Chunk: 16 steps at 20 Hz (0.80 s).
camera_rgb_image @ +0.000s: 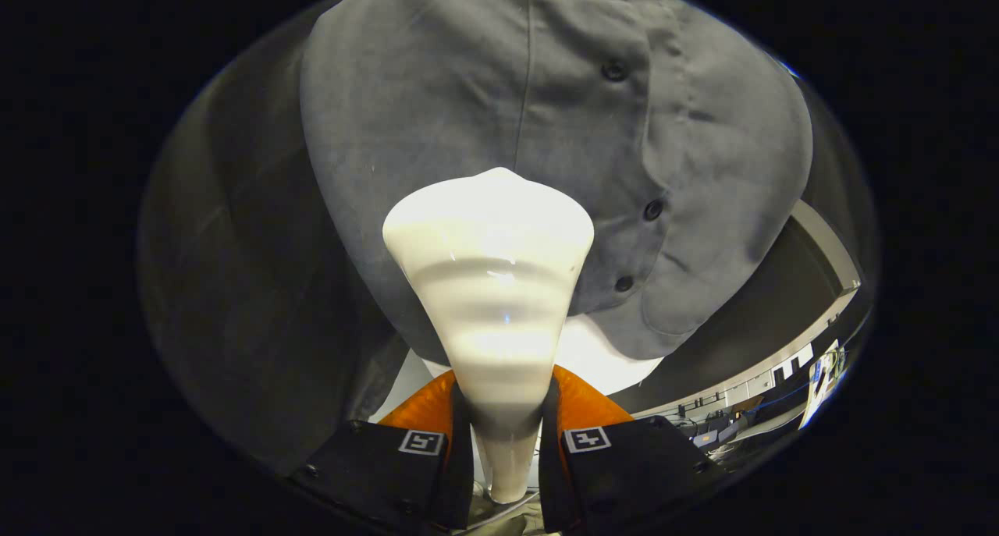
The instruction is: Iron the clothes twice with a garment steamer, once on the left side and once on the right side.
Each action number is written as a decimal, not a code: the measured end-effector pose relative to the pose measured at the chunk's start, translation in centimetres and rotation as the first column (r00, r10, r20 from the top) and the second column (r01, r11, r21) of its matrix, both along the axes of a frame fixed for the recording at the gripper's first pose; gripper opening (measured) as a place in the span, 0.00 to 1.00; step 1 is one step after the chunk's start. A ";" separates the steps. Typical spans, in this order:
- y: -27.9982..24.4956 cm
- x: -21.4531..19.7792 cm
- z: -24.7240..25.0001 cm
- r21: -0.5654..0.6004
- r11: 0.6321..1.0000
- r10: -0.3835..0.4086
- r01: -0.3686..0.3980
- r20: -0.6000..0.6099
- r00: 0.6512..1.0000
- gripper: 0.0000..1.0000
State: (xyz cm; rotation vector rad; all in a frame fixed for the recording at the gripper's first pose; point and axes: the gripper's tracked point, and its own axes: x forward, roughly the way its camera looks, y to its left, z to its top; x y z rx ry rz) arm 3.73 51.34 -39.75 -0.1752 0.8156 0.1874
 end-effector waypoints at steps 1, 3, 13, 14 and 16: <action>0.2 -0.1 1.8 0.004 1.000 0.000 0.000 0.020 1.000 0.42; 0.2 0.2 5.2 0.017 1.000 -0.002 0.001 0.063 0.998 0.42; -1.6 0.1 21.5 0.061 0.998 -0.010 -0.013 0.358 0.934 0.42; -1.6 -0.1 22.9 0.064 0.998 -0.008 -0.017 0.385 0.923 0.42; -1.7 -1.0 26.1 0.074 0.997 -0.009 -0.027 0.438 0.899 0.42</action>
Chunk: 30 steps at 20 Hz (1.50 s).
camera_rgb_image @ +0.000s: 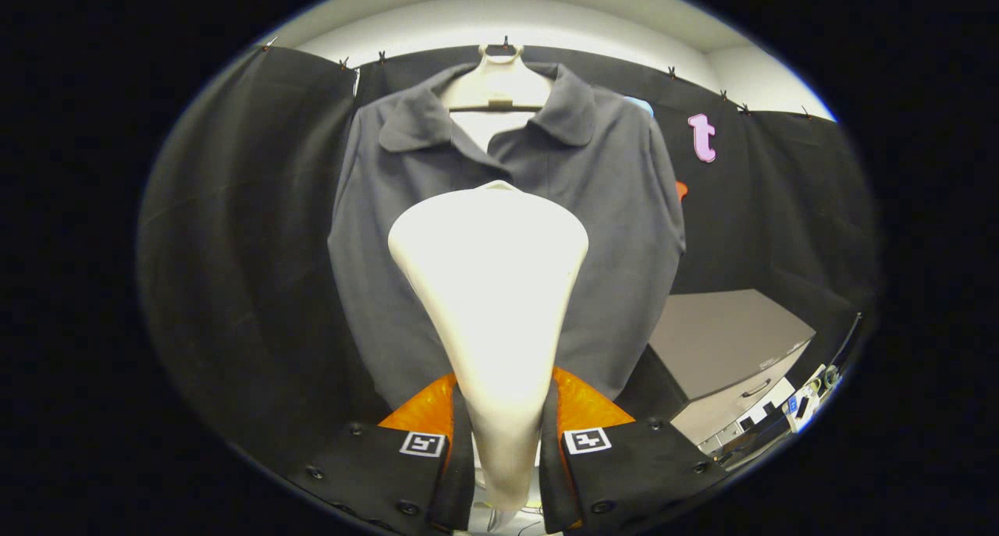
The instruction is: Iron the clothes twice with a garment steamer, once on the left side and once on the right side.
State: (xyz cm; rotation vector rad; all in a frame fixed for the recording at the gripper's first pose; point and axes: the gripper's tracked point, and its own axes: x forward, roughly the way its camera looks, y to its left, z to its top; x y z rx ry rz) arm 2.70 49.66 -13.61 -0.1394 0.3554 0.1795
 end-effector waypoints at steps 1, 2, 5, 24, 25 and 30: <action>-0.1 -0.3 1.6 0.005 1.000 0.002 -0.003 0.026 1.000 0.42; -0.2 -0.6 3.1 0.008 1.000 0.004 -0.005 0.054 0.999 0.41; -1.6 -2.4 6.7 0.015 1.000 0.004 -0.006 0.132 0.991 0.41; -3.8 -4.9 10.6 0.035 0.999 -0.019 0.012 0.214 0.977 0.41; -3.8 -4.9 10.6 0.035 0.999 -0.018 0.011 0.214 0.977 0.41; -3.7 -4.6 10.5 0.035 0.999 -0.020 0.013 0.211 0.977 0.41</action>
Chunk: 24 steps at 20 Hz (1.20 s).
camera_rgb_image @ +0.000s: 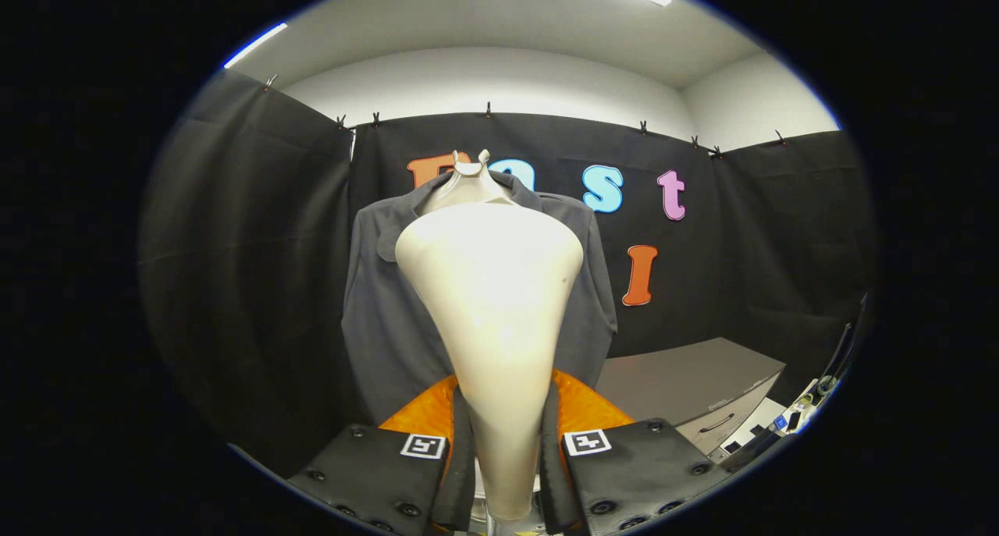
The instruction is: Iron the clothes twice with a garment steamer, once on the left side and once on the right side.
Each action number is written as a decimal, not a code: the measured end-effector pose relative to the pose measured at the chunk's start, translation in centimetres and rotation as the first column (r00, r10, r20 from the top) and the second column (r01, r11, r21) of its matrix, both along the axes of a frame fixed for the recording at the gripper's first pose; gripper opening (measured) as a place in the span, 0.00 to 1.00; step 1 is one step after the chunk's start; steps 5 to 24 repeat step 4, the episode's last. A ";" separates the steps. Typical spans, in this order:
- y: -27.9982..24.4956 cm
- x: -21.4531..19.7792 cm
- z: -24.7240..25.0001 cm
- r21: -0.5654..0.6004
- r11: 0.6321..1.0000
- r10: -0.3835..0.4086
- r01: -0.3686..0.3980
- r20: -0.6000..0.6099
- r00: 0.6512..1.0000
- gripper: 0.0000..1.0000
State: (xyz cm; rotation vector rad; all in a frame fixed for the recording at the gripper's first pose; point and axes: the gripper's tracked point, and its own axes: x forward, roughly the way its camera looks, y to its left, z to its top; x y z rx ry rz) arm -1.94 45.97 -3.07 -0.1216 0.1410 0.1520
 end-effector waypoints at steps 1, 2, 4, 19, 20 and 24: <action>0.0 0.0 0.0 0.000 1.000 0.000 0.000 0.000 1.000 0.41; 0.1 0.0 0.0 0.002 1.000 -0.001 0.001 0.000 1.000 0.41; 0.1 0.2 -0.1 0.001 1.000 -0.002 0.002 0.001 1.000 0.41; 0.1 0.2 -0.1 0.001 1.000 -0.002 0.002 0.001 1.000 0.41; 0.1 0.2 -0.1 0.001 1.000 -0.002 0.002 0.001 1.000 0.41; 0.1 0.2 -0.1 0.001 1.000 -0.002 0.002 0.001 1.000 0.41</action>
